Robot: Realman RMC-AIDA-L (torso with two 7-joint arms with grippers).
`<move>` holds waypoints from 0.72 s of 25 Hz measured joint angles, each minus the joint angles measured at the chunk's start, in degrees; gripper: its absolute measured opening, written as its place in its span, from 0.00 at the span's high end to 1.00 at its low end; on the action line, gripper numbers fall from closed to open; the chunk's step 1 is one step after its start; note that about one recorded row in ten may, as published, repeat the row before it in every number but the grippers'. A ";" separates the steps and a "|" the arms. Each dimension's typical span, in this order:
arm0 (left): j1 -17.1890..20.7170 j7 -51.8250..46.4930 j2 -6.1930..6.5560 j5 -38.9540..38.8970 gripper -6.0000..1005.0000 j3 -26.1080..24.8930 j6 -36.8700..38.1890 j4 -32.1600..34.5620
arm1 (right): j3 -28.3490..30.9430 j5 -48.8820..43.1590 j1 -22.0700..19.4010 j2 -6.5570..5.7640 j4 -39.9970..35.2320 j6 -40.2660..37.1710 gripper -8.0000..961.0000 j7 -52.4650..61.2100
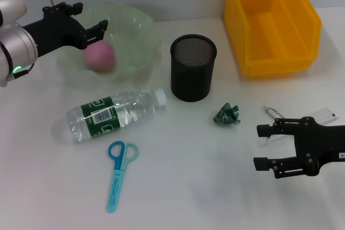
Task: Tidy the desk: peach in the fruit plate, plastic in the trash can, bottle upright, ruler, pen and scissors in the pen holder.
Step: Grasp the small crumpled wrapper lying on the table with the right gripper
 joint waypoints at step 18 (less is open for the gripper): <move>18.47 -1.70 -0.06 -0.27 0.21 8.68 30.98 13.30 | -6.94 -7.12 3.36 -0.22 -27.19 -0.17 0.14 38.03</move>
